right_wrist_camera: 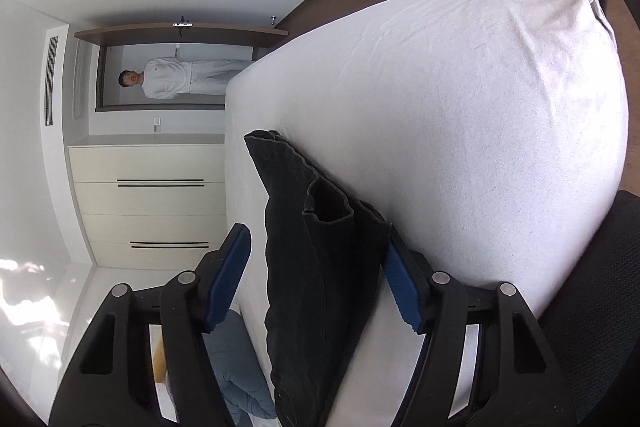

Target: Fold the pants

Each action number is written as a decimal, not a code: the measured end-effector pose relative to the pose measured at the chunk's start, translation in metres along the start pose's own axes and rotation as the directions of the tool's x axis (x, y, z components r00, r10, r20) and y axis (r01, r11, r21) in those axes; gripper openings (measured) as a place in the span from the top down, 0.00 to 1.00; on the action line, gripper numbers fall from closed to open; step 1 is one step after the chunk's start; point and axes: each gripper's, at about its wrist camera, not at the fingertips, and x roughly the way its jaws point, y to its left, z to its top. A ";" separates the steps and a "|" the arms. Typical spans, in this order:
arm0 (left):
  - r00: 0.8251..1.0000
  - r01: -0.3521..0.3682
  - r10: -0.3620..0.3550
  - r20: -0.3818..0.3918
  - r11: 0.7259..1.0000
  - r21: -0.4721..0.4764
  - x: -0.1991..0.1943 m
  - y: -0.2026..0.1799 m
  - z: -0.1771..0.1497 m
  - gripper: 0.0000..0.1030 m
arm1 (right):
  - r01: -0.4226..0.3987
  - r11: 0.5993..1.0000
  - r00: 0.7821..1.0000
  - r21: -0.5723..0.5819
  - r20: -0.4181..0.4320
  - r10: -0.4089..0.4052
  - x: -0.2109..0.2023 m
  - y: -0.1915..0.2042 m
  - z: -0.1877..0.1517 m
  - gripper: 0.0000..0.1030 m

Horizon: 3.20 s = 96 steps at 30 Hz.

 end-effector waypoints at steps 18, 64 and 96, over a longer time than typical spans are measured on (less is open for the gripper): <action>0.999 -0.022 0.023 -0.024 1.000 0.009 -0.001 -0.003 -0.002 0.00 | -0.021 0.999 1.000 0.025 0.002 0.021 0.039 -0.010 0.015 0.90; 0.999 -0.020 0.020 -0.035 1.000 -0.021 0.003 0.005 0.002 0.00 | 0.025 0.999 0.999 -0.042 0.031 -0.023 0.041 0.002 0.000 0.91; 0.892 0.344 -0.394 -0.221 0.910 -0.233 0.068 -0.049 0.061 0.00 | 0.018 0.384 0.927 -0.923 -0.128 -0.352 0.129 0.159 -0.256 0.91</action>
